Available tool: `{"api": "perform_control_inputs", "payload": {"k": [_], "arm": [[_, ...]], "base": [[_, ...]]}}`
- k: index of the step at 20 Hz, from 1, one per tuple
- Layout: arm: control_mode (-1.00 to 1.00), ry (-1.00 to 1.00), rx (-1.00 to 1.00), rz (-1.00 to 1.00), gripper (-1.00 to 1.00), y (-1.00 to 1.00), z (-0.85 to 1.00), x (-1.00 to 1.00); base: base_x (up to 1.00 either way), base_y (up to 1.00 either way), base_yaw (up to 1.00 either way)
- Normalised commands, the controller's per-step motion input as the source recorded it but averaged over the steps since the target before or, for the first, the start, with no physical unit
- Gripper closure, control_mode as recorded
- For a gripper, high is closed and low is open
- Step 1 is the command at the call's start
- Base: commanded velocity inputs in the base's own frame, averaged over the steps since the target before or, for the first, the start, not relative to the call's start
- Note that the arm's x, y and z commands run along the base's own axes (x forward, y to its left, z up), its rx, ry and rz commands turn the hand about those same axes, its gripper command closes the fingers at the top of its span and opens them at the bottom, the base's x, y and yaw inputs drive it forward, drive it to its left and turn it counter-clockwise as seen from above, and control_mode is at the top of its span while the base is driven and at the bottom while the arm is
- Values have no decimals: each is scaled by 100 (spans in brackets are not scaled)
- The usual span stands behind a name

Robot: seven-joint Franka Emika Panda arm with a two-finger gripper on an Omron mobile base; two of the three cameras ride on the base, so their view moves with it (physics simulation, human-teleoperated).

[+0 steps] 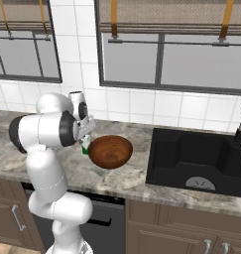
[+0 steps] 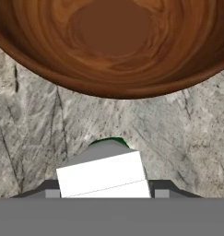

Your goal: Gather the eggs and milk located in the vicinity of the sink area and place them right next to the bowl.

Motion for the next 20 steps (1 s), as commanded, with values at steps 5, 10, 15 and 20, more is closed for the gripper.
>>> {"api": "perform_control_inputs", "payload": {"k": [5,10,15,20], "arm": [[-100,0,0,0,100,0,-21,0],[-100,0,0,0,100,0,-11,0],[-100,-1,0,0,100,0,-28,0],[-100,0,0,0,-100,0,0,0]], "base": [[0,0,0],[0,0,0],[0,0,0],[0,0,0]]}}
